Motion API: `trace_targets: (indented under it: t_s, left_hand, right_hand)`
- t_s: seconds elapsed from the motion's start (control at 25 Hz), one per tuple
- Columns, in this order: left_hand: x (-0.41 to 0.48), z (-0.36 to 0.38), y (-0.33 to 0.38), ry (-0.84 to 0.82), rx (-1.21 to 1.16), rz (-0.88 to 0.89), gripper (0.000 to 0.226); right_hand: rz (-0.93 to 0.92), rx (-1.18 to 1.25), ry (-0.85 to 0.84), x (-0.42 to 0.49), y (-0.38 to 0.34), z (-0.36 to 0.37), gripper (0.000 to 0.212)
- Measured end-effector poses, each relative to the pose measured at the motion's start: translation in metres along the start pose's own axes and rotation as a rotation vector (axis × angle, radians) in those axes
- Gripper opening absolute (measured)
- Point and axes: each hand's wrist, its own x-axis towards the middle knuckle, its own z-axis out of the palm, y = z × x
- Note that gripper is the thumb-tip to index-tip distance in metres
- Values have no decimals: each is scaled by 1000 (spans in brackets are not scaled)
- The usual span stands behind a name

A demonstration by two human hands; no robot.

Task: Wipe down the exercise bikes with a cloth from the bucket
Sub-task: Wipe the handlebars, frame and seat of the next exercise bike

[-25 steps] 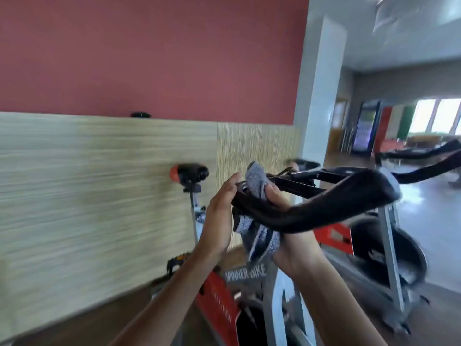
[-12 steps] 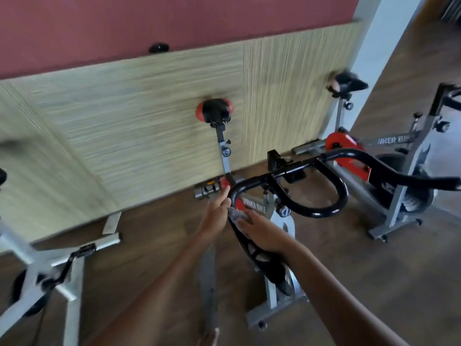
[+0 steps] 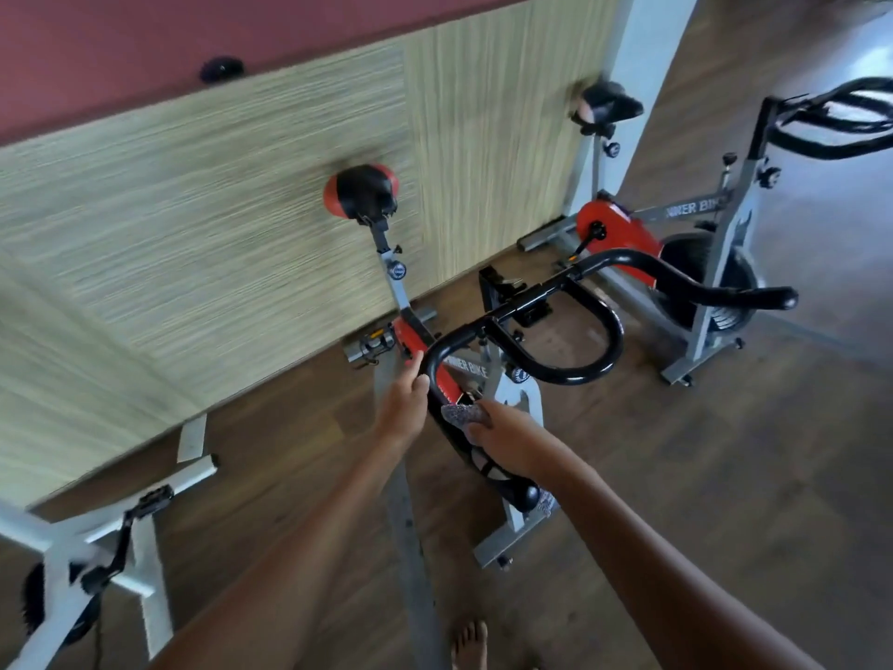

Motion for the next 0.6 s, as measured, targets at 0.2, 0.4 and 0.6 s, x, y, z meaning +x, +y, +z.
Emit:
trace_targets:
  t_s: [0.2, 0.4, 0.6]
  left_hand:
    - [-16, 7, 23, 145, 237, 308, 39]
    - [-33, 34, 74, -106, 329, 510, 32]
    - [-45, 79, 134, -308, 335, 611, 30]
  right_hand:
    - [9, 144, 226, -30, 21, -26, 46]
    - [54, 228, 349, -62, 55, -61, 51]
    - [73, 340, 544, -95, 98, -100, 46]
